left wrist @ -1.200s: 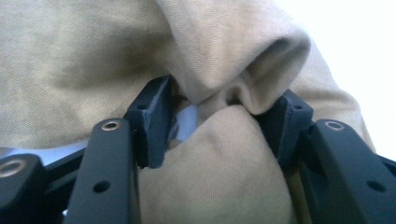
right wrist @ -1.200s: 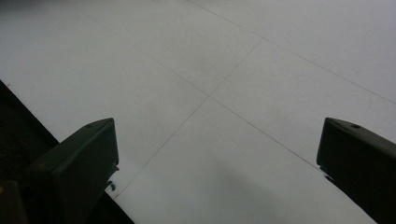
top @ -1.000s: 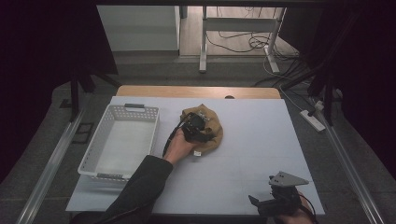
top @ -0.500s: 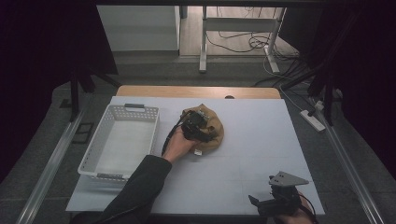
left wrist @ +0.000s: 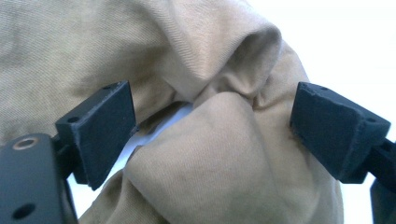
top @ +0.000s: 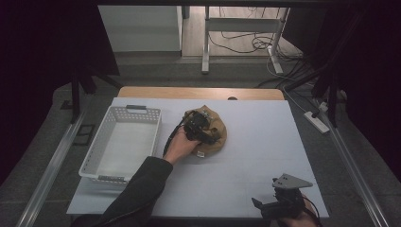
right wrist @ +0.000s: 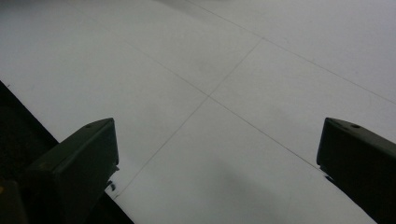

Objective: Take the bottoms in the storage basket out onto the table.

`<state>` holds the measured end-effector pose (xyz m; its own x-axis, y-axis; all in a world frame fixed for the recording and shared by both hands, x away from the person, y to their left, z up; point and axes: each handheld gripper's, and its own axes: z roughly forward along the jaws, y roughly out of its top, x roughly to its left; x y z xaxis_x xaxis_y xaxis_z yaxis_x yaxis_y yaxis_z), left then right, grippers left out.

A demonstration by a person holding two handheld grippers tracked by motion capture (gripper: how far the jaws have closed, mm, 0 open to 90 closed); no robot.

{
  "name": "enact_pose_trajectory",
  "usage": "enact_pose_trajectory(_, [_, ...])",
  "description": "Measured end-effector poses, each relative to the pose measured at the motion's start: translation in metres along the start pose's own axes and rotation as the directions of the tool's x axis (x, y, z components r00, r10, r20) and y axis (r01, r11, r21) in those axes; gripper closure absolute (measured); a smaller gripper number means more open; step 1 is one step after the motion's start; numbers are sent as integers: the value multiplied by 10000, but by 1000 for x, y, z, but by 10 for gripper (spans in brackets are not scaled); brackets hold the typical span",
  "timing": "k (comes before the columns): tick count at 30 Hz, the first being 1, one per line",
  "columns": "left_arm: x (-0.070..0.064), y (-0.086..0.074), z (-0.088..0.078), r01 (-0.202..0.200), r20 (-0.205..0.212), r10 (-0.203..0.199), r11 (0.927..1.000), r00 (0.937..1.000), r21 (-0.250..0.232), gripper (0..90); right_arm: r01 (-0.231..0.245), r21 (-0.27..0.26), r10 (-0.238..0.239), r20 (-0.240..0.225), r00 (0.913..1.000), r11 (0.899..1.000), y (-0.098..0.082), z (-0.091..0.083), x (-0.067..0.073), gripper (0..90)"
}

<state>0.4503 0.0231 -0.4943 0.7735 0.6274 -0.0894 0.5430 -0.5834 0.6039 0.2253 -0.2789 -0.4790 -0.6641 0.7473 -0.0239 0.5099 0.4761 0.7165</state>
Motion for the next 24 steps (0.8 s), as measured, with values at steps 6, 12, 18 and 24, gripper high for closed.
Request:
enact_pose_trajectory(6, [0, 1, -4, 33, 135, -31, 9998, 9999, -175, 104, 6, 1, -6, -2, 10000, 10000, 0, 0, 0, 0])
enact_pose_trajectory(12, [-3, 3, -9, 8, 255, 0, 9995, 9997, -301, 50, 9, 19, -9, -4, 10000, 10000, 0, 0, 0, 0])
enact_pose_trajectory(18, [-4, 5, -13, -27, 519, 48, 9992, 9986, -400, 23, 10, 18, -10, -5, 10000, 10000, 0, 0, 0, 0])
enact_pose_trajectory(24, [-6, 6, -18, -46, 681, 73, 9992, 9976, -385, 6, 7, 29, -7, 0, 10000, 10000, 0, 0, 0, 0])
